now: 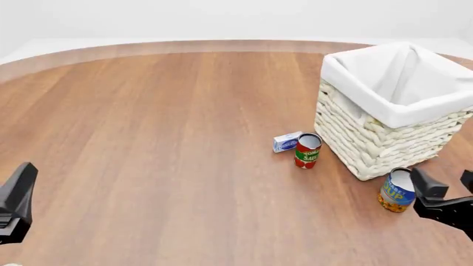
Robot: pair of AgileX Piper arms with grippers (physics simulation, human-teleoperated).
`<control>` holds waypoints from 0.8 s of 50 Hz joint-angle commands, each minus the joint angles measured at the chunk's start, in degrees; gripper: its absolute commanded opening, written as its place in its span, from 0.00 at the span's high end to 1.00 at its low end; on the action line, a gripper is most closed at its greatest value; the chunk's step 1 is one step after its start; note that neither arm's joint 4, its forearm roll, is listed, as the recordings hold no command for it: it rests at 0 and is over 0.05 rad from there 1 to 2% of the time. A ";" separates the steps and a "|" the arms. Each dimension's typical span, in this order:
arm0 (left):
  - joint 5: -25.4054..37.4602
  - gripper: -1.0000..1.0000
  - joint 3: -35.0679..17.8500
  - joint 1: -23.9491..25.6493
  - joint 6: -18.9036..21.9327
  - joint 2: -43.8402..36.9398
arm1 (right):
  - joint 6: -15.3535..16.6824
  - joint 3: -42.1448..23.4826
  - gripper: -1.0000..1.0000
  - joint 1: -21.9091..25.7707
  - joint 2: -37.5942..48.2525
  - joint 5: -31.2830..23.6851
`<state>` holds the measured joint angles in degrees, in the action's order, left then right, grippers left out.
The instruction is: Pick up the alphabet soup and the cream cheese box, and put them in the basket.
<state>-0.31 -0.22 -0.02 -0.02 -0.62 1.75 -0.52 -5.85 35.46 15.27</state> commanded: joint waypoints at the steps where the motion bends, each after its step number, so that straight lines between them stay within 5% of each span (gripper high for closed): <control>1: 0.04 0.00 -0.01 0.00 -0.01 0.02 | 0.30 0.50 0.00 -0.43 4.37 3.27; 40: 0.02 0.00 0.00 0.00 0.04 0.03 | 0.37 0.52 0.00 -1.34 17.22 13.33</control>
<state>-0.29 -0.23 -0.02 -0.01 -0.61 2.04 -0.02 -7.03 49.62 26.26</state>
